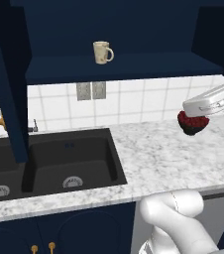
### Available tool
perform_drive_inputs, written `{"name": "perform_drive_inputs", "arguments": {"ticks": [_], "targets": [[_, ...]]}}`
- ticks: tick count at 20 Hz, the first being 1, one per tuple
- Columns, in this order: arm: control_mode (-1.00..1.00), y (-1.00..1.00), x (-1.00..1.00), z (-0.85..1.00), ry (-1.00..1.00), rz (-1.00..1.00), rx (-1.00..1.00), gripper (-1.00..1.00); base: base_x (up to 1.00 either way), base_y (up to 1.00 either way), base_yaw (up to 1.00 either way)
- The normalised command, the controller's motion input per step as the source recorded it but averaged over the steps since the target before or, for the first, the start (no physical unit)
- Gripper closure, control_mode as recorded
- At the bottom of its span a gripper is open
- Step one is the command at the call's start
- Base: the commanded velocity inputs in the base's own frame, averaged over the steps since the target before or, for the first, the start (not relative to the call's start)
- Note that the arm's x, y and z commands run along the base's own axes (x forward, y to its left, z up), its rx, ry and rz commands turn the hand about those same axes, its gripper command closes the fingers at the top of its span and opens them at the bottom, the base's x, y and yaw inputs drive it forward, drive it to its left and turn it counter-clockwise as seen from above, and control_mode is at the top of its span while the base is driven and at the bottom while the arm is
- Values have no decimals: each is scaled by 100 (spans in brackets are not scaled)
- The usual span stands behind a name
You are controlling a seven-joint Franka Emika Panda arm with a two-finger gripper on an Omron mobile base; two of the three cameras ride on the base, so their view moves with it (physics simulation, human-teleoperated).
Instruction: Gather all objects into one cabinet and sort the glasses and bowls to opposite sides.
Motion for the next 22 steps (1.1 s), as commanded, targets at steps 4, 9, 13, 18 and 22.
{"name": "perform_drive_inputs", "arguments": {"ticks": [4, 9, 13, 18, 22], "targets": [[-100, 0, 24, 0, -17, 0, 0, -100, 0, 0, 0], [-100, 0, 22, 2, -16, 0, 1, -100, 0, 0, 0], [-100, 0, 7, 36, -7, 0, 4, -100, 0, 0, 0], [-100, 0, 36, 13, 0, 0, 4, -100, 0, 0, 0], [-100, 0, 28, 0, 0, 0, 6, -100, 0, 0, 0]]}}
